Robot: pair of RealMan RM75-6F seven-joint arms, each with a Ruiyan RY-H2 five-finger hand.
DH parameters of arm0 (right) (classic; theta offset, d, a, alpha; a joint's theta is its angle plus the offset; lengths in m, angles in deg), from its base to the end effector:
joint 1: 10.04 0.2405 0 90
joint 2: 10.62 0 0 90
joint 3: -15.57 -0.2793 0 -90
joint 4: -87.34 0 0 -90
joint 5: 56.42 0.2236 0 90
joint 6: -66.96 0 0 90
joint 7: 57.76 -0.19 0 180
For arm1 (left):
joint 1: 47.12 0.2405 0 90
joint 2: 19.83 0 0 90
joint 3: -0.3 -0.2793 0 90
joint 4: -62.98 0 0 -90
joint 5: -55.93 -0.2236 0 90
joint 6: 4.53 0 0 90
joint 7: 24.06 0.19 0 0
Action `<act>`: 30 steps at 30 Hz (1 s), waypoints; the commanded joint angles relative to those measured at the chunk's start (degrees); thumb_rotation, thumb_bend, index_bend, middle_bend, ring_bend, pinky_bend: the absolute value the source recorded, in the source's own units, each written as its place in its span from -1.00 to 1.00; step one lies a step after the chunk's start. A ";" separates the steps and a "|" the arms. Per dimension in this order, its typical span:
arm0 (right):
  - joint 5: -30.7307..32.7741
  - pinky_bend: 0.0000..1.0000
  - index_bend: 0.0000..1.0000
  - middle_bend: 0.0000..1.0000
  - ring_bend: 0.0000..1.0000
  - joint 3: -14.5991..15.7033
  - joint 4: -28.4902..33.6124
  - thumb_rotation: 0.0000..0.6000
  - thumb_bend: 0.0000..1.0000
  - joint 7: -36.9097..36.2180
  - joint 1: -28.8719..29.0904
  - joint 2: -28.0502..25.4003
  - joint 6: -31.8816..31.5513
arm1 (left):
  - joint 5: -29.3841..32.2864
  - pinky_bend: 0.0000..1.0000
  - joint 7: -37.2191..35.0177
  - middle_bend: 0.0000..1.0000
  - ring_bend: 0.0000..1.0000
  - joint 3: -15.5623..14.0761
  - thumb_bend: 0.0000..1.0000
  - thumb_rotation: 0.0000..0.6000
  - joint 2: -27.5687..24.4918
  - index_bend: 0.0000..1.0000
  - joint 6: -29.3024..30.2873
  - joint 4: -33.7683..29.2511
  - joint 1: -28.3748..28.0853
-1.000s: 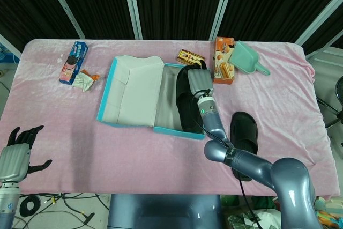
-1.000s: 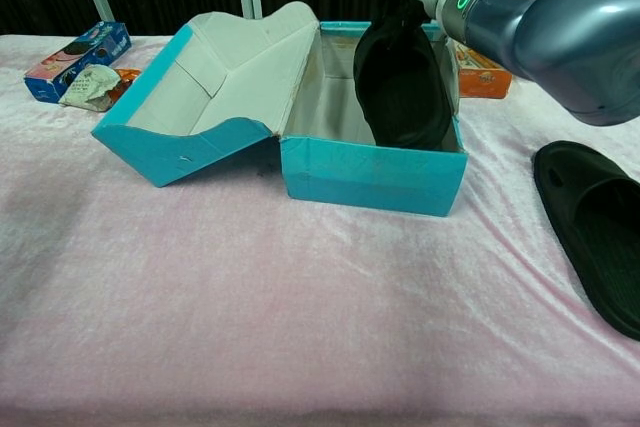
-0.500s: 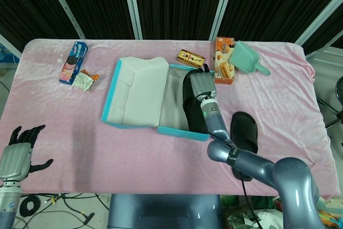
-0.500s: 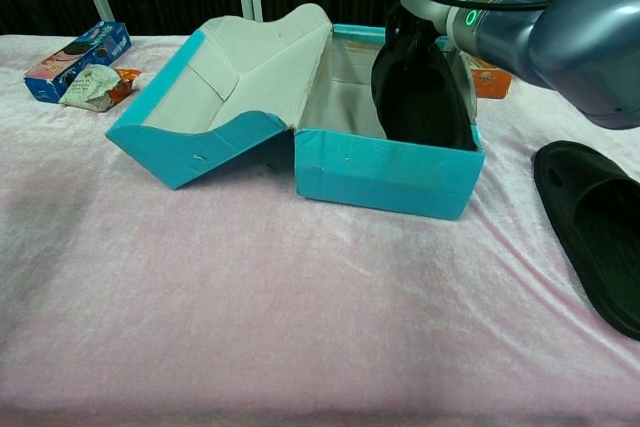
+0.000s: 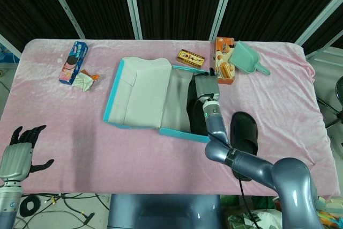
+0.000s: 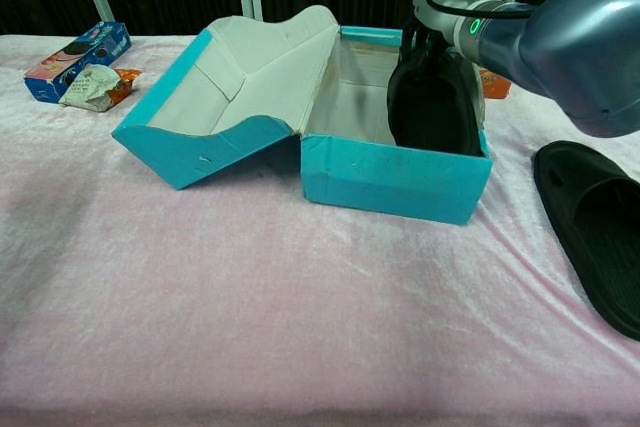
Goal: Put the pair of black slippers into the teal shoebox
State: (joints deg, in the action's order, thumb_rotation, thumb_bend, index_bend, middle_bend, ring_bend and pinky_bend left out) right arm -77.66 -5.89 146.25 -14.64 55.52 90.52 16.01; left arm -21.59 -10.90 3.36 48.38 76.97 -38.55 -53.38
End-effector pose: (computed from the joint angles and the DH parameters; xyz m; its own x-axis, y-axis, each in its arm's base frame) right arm -0.0986 -0.5343 -0.0549 0.4775 -0.2453 0.8437 -0.8744 -0.0387 0.4836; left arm -0.3169 0.2327 0.1132 0.3757 0.0967 0.9217 0.9202 0.0790 -0.3834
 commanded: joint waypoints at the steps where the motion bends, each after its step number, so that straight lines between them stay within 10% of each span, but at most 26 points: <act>1: 3.91 -0.88 -0.02 0.18 -0.51 -0.47 3.21 1.00 -0.51 4.11 0.33 -1.15 -2.22 | -0.02 -1.00 -0.05 -0.62 -0.67 0.01 -1.00 1.00 0.01 -0.70 0.04 0.00 0.00; 11: 7.60 -0.88 -0.03 0.12 -0.52 -0.51 10.63 1.00 -0.50 7.26 -0.56 -4.51 -5.11 | -0.34 -1.00 -0.14 -0.62 -0.67 -0.19 -1.00 1.00 0.21 -0.70 0.29 0.00 0.12; 22: 5.90 -0.88 -0.94 -0.82 -1.00 2.16 14.36 1.00 -0.71 8.64 -1.30 -6.63 -5.67 | -0.65 -1.00 -0.15 -0.62 -0.67 -0.32 -1.00 1.00 0.51 -0.70 0.02 0.18 -0.08; 30: 3.52 -0.88 -1.00 -1.00 -1.00 3.04 16.47 1.00 -0.78 8.22 -1.54 -7.53 -6.45 | -0.56 -1.00 -0.30 -0.62 -0.67 -0.29 -1.00 1.00 0.49 -0.70 -0.02 0.25 -0.10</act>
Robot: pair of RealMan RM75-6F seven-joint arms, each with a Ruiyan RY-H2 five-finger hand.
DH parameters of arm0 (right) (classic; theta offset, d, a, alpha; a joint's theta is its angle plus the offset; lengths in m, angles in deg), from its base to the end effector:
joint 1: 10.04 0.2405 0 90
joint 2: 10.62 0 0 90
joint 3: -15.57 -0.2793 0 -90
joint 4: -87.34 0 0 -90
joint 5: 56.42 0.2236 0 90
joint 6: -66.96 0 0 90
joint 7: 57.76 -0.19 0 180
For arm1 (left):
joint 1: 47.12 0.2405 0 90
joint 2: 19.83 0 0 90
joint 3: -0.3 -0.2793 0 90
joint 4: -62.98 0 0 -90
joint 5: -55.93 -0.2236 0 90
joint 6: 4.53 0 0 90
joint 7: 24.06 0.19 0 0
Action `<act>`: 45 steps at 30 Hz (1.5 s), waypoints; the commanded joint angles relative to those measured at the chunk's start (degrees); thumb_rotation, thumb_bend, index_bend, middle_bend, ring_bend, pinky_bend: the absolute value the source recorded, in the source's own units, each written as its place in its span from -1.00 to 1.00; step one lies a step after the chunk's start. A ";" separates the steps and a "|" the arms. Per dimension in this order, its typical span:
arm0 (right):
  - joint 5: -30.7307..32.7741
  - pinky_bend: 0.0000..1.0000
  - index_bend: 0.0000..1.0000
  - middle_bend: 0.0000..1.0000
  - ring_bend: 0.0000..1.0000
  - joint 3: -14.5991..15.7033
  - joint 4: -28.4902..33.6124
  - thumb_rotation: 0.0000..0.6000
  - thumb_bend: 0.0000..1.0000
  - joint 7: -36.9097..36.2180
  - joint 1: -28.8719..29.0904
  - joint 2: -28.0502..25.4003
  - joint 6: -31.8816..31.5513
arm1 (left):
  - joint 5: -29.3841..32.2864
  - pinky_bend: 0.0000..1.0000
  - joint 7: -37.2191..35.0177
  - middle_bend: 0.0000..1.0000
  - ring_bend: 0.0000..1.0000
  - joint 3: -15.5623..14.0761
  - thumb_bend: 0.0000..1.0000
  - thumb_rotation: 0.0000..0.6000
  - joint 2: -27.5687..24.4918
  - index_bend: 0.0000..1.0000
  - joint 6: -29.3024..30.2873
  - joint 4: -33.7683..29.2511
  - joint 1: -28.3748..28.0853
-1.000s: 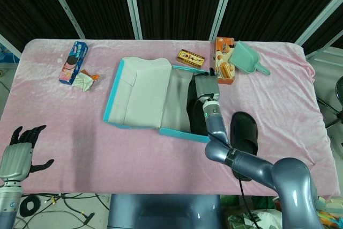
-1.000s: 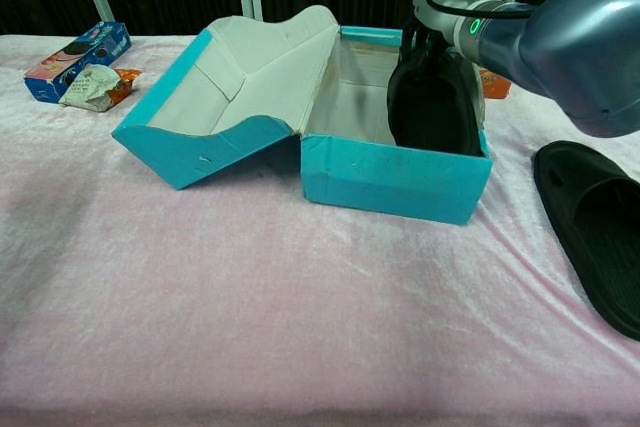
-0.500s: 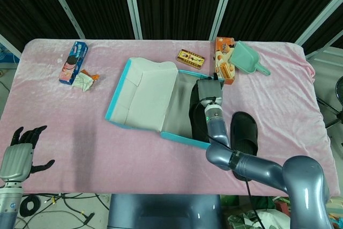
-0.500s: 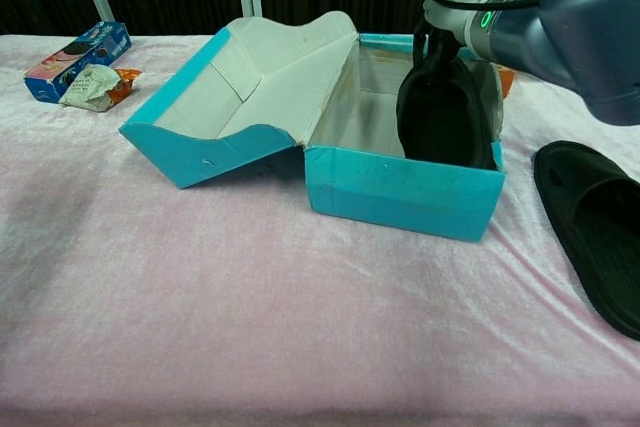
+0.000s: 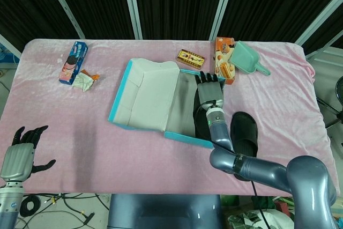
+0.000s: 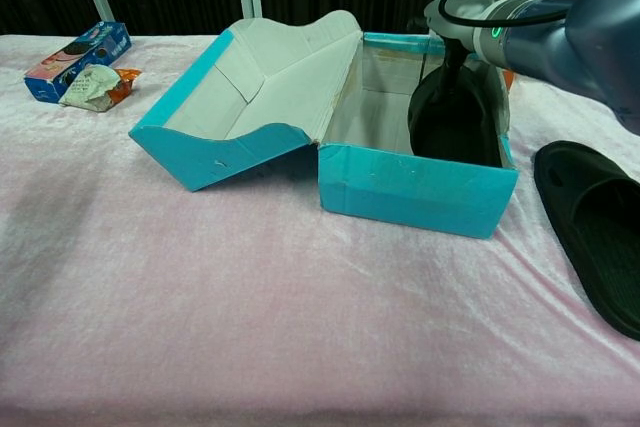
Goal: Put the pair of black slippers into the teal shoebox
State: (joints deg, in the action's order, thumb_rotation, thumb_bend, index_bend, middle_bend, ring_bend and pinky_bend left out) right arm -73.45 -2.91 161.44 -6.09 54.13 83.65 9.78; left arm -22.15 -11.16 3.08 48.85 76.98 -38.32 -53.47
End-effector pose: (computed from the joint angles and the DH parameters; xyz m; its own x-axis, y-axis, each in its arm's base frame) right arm -0.0985 -0.5034 -0.0406 0.5730 -0.2804 0.7701 -0.8137 -0.0828 0.5753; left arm -0.3151 0.2323 0.1096 0.3696 0.0988 0.9239 0.9237 0.0685 -0.3769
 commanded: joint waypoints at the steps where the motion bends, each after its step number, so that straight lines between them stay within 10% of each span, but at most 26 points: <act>1: -0.89 -0.88 -1.00 -1.00 -1.00 0.10 2.23 1.00 -0.77 -0.34 -0.22 -1.22 -0.17 | -0.01 -1.00 -0.07 -0.62 -0.67 -0.01 -1.00 1.00 0.03 -0.70 -0.05 0.02 -0.02; 12: 3.84 -0.88 -1.00 -1.00 -1.00 2.80 19.92 1.00 -0.30 1.51 -0.66 -15.76 7.19 | -0.03 -1.00 -0.23 -0.62 -0.67 0.00 -1.00 1.00 0.06 -0.70 -0.07 0.31 -0.06; 22: -4.49 -0.88 -0.59 -0.54 -1.00 4.03 25.28 1.00 0.81 -7.14 -3.15 -21.03 11.66 | 0.04 -1.00 -0.36 -0.64 -0.67 -0.01 -1.00 1.00 0.13 -0.70 -0.26 0.47 -0.15; 45: -9.29 -0.88 -0.57 -0.52 -1.00 13.71 17.14 1.00 0.80 -10.24 -1.85 -15.62 9.99 | -0.27 -1.00 -0.39 -0.64 -0.67 -0.25 -1.00 1.00 0.38 -0.70 -0.06 0.58 0.00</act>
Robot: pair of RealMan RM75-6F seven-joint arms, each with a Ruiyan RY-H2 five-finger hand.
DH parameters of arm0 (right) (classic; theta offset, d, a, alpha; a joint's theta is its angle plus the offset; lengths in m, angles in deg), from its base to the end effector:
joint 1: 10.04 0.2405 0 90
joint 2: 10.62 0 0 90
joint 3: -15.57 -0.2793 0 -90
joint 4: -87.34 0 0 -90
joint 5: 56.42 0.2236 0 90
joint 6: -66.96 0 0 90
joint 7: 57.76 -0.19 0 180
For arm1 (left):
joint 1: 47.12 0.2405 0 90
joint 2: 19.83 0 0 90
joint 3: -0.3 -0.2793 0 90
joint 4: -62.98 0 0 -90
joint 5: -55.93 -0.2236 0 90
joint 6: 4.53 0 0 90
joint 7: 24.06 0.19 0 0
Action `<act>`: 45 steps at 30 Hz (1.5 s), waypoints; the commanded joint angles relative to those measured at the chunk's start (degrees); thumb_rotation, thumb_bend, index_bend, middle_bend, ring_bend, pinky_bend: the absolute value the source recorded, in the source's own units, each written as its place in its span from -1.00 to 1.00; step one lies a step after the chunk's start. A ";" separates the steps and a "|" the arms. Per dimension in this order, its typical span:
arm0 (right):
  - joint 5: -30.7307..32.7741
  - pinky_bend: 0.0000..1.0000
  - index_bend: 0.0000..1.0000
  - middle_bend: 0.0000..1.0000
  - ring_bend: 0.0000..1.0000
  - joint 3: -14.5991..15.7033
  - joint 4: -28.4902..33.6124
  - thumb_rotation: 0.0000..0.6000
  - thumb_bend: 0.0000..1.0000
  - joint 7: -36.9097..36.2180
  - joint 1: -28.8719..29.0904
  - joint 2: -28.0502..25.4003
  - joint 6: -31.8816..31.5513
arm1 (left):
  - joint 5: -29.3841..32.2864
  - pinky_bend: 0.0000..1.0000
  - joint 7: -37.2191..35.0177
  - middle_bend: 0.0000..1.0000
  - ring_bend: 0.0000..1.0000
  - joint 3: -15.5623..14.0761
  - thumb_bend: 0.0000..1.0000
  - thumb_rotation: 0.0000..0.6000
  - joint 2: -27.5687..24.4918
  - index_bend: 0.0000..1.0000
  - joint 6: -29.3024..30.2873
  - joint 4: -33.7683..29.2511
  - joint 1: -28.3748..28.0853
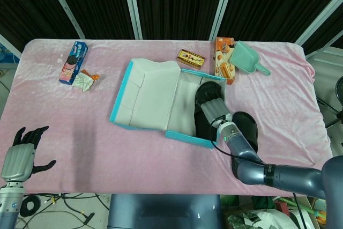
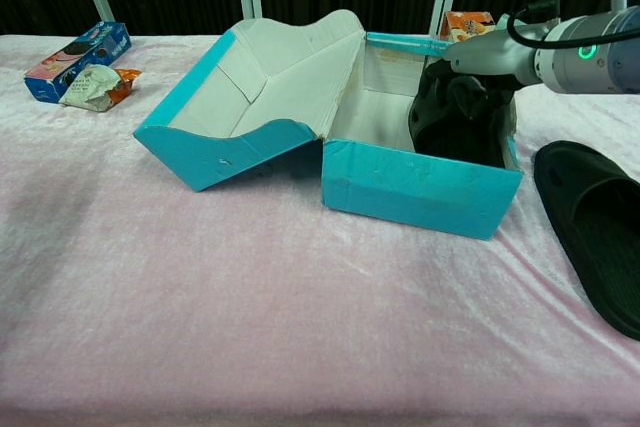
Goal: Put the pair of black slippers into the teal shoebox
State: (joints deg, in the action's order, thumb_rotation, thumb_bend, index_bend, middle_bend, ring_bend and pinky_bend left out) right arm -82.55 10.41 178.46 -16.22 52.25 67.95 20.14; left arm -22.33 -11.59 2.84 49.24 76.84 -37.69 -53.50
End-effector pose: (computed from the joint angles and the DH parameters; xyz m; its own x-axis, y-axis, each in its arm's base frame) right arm -0.1308 -0.4487 -0.0230 0.6559 -0.4046 0.6372 -0.7547 -0.3349 0.5642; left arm -0.3166 0.2316 0.1068 0.3670 0.1035 0.9244 0.9249 0.0658 -0.3746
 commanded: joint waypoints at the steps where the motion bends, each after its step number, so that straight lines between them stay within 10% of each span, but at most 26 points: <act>1: -0.62 -0.88 -0.57 -0.53 -1.00 0.44 0.46 1.00 0.73 -0.35 -0.05 -0.04 -0.69 | -0.17 -1.00 0.04 -0.64 -0.67 -0.04 -1.00 1.00 -0.02 -0.71 0.12 -0.08 0.04; 7: -7.61 -0.88 -0.82 -0.75 -1.00 -0.61 7.35 1.00 -0.42 -3.81 -2.51 -4.17 -5.71 | -0.47 -1.00 -0.05 -0.64 -0.67 -0.16 -1.00 1.00 -0.15 -0.70 0.62 -0.23 0.32; 13: -17.61 -0.88 -1.00 -0.88 -1.00 -0.12 16.24 1.00 -0.81 -8.46 -8.16 -11.62 -12.54 | -0.73 -1.00 -0.29 -0.64 -0.67 -0.31 -1.00 1.00 -0.18 -0.70 1.03 -0.16 0.62; 26: -32.19 -0.88 -1.00 -0.89 -1.00 7.13 17.56 1.00 -0.86 -20.40 -21.77 -19.52 -16.39 | -1.55 -1.00 0.12 -0.64 -0.67 -0.50 -1.00 1.00 -0.39 -0.71 1.97 -0.72 1.09; 45: -25.81 -0.88 -1.00 -0.87 -1.00 7.14 2.71 1.00 -0.86 -23.39 -21.43 -12.15 -0.12 | -0.82 -1.00 1.10 -0.64 -0.67 -0.84 -1.00 1.00 0.04 -0.71 1.69 -1.09 1.50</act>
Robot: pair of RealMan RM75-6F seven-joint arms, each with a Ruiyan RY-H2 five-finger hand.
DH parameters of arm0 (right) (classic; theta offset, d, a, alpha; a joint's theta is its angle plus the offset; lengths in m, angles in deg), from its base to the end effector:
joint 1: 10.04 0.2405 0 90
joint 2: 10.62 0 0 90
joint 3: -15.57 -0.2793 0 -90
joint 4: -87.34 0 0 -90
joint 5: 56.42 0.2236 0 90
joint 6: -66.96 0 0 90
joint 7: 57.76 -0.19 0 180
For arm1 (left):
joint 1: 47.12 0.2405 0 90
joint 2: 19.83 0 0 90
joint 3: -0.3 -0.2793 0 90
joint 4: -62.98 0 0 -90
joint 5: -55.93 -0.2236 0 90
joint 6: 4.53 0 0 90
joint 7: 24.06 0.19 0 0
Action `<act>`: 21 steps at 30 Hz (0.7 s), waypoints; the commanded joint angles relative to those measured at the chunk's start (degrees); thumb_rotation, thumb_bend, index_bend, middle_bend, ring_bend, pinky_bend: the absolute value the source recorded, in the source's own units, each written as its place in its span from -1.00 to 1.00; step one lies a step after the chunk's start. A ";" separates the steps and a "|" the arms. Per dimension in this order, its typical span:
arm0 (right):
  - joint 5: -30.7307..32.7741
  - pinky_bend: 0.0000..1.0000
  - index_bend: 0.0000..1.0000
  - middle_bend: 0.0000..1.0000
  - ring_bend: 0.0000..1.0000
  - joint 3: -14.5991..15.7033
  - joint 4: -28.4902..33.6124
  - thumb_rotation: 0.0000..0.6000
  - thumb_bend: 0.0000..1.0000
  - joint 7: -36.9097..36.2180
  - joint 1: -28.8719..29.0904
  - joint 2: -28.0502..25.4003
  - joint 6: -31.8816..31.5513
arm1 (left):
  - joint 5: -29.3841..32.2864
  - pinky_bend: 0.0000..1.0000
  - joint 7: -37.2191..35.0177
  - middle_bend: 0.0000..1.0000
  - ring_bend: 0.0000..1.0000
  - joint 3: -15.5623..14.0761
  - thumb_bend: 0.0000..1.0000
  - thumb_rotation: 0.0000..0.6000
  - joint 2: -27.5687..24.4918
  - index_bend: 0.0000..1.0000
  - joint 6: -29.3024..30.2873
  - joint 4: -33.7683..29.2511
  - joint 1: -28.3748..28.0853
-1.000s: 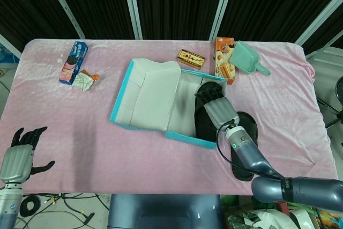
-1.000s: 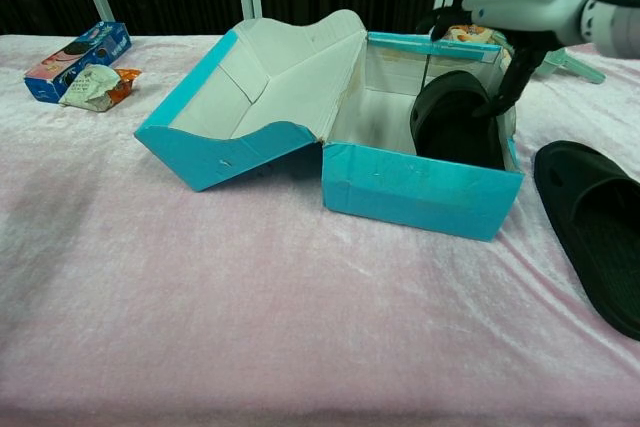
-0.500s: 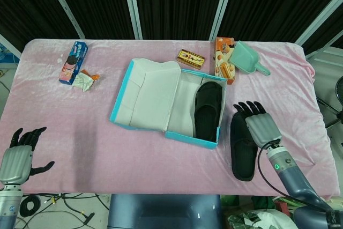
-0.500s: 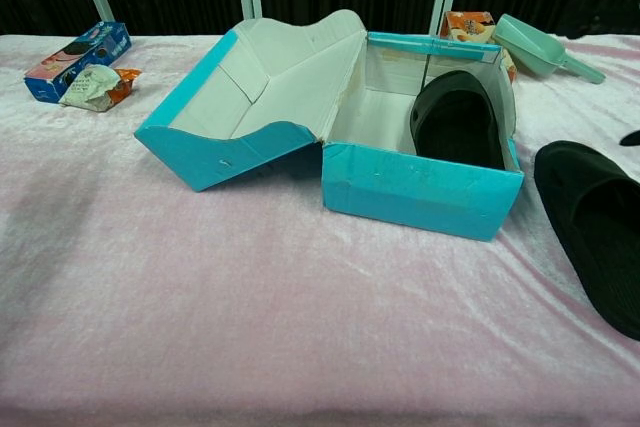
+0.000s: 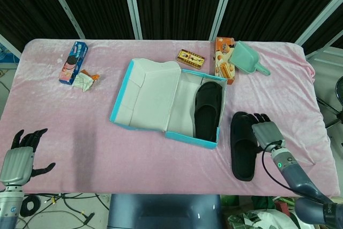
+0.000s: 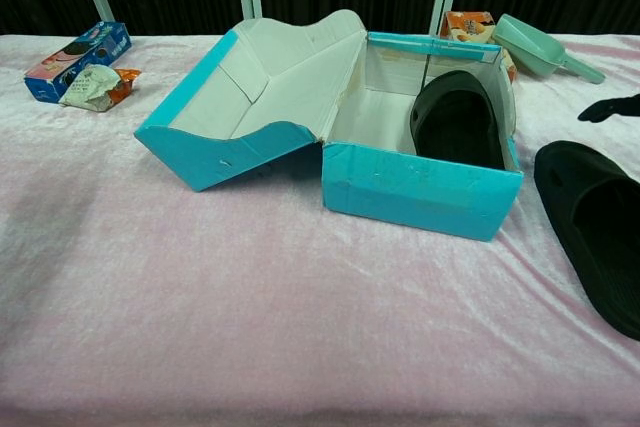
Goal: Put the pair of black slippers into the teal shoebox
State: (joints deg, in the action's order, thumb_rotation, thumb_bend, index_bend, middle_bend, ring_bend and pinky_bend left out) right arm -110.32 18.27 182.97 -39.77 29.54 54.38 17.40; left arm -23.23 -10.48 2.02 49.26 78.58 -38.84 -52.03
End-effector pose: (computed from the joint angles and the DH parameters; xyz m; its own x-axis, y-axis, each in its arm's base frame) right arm -0.2836 -0.3643 0.0550 0.5459 -0.4740 0.6909 -0.8277 -0.1767 0.5327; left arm -0.3151 0.2204 0.1078 0.3698 0.0977 0.9240 0.9228 0.0773 -0.3775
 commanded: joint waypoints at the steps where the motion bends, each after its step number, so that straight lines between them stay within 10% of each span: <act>1: 2.59 -0.88 -1.00 -0.86 -1.00 -1.04 -2.35 1.00 -0.86 0.23 1.69 1.77 3.35 | 0.11 -1.00 -0.04 -0.64 -0.67 0.01 -1.00 1.00 0.05 -0.71 -0.07 0.12 0.04; 21: 16.47 -0.88 -0.80 -0.67 -1.00 -1.56 -4.54 1.00 -0.83 5.84 9.45 2.67 10.35 | 1.03 -1.00 -0.91 -0.64 -0.67 0.41 -1.00 1.00 0.58 -0.71 -1.52 1.38 -0.52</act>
State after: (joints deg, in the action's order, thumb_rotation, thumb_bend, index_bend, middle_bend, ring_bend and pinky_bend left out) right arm -94.64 16.46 178.88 -34.49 38.34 56.80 27.36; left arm -22.21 -11.39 2.42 49.84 77.06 -37.47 -52.55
